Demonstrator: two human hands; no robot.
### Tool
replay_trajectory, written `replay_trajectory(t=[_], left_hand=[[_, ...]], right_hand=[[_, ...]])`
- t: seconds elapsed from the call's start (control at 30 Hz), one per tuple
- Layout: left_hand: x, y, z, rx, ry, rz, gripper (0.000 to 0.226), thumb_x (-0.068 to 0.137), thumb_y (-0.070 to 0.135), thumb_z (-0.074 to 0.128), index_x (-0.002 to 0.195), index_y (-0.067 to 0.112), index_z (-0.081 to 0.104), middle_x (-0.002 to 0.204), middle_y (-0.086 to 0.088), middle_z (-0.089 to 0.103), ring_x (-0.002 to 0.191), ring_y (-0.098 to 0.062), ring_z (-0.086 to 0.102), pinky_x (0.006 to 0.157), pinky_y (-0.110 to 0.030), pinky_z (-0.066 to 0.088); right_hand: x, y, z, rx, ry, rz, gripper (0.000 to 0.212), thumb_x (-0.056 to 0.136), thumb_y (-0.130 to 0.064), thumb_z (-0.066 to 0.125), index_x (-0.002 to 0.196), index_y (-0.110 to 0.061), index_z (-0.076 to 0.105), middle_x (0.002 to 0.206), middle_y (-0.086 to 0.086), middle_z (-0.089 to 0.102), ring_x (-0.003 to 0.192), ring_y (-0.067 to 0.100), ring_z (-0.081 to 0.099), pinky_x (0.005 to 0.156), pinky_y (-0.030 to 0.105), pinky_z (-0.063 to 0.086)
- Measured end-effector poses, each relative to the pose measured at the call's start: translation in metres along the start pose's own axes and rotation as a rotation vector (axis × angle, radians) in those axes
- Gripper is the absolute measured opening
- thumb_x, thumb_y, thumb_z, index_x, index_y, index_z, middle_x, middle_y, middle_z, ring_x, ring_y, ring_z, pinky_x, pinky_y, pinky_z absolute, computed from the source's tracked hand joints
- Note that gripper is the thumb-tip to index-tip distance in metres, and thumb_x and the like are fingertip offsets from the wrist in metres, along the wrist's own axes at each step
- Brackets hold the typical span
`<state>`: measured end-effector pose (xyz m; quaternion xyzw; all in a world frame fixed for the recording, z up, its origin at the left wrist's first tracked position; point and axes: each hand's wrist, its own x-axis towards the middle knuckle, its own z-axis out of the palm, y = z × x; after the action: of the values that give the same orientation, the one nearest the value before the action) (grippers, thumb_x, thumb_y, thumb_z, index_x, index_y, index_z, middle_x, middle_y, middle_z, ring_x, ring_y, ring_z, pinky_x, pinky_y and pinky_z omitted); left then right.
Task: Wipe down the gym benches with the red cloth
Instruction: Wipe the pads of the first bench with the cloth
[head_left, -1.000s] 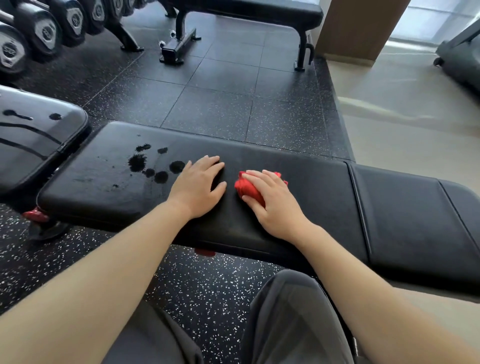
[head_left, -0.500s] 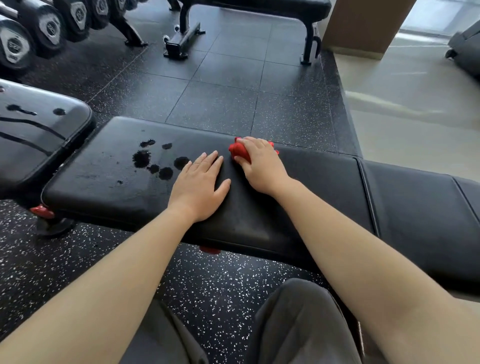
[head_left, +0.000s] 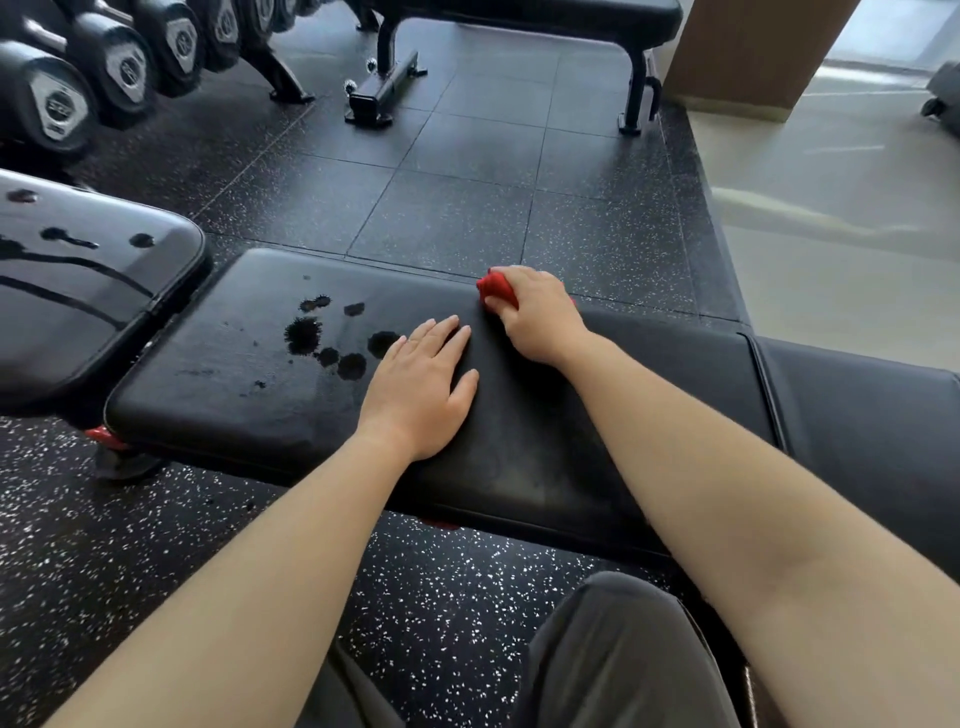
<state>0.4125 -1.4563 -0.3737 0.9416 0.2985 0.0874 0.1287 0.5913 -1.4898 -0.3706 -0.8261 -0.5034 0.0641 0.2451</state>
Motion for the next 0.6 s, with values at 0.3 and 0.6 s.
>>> replay_trajectory(t=[0.3,0.6], left_hand=[[0.001,-0.003,0.000,-0.037,0.008,0.013,0.056,0.096,0.038,0.040,0.147,0.019,0.028,0.156,0.003,0.021,0.145,-0.015,0.014,0.118,-0.032,0.008],[-0.038,-0.001,-0.006,0.026,-0.051,0.084,0.059,0.097,0.044,0.035,0.149,0.021,0.021,0.158,0.006,0.013,0.146,-0.013,0.006,0.118,-0.031,0.005]], right_hand=[[-0.086,-0.005,-0.016,0.028,-0.063,-0.165,0.047,0.092,-0.028,0.055,0.137,-0.016,0.045,0.144,0.004,0.044,0.135,0.024,0.033,0.113,0.021,0.009],[-0.208,-0.001,-0.040,0.046,-0.125,-0.148,0.050,0.091,-0.046,0.043,0.138,-0.029,0.042,0.144,-0.013,0.040,0.138,0.016,0.028,0.115,0.024,0.013]])
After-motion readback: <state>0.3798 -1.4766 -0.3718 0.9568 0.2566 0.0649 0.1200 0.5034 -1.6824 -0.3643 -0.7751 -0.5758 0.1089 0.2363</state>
